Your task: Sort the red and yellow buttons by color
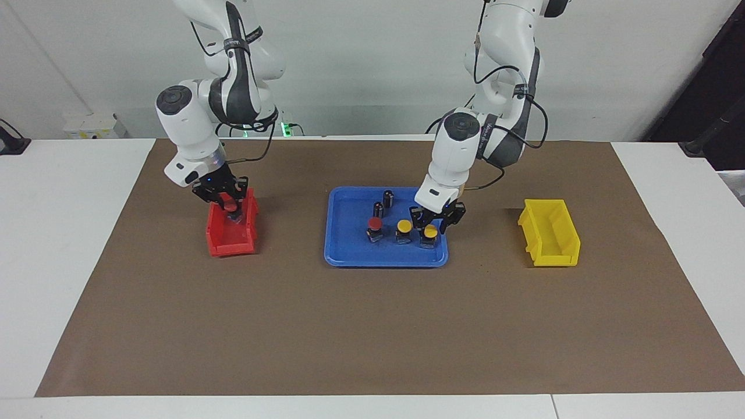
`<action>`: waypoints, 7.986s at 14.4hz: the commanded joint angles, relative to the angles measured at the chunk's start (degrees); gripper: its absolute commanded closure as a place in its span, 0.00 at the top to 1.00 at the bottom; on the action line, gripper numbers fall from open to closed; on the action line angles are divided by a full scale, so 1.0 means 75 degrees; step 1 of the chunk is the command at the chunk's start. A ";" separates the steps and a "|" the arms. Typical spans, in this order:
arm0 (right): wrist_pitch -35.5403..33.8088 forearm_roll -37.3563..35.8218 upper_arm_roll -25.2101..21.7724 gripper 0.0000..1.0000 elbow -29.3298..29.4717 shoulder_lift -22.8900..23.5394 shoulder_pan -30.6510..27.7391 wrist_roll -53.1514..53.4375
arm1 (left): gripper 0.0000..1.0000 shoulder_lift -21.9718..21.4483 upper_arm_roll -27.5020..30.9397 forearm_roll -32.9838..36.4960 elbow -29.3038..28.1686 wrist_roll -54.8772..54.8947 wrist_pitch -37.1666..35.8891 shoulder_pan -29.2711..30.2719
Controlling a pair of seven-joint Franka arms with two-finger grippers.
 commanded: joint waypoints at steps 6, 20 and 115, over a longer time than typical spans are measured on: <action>0.0182 0.0208 0.0046 0.50 -0.0160 -0.0098 -0.0098 -0.0323 | 0.01 -0.0552 0.0226 -0.0202 0.1881 0.1835 -0.3544 0.1231; -0.2642 -0.0049 0.0128 0.60 0.5189 0.2275 0.2827 0.4309 | 0.02 -0.1877 0.0273 -0.0120 -0.1140 0.4314 -0.1405 0.4223; -0.6474 -0.0915 -0.0259 1.00 0.6671 0.0980 -0.0332 -0.0710 | 0.02 -0.0741 0.0121 0.0138 -0.0287 0.5639 -0.0864 0.4235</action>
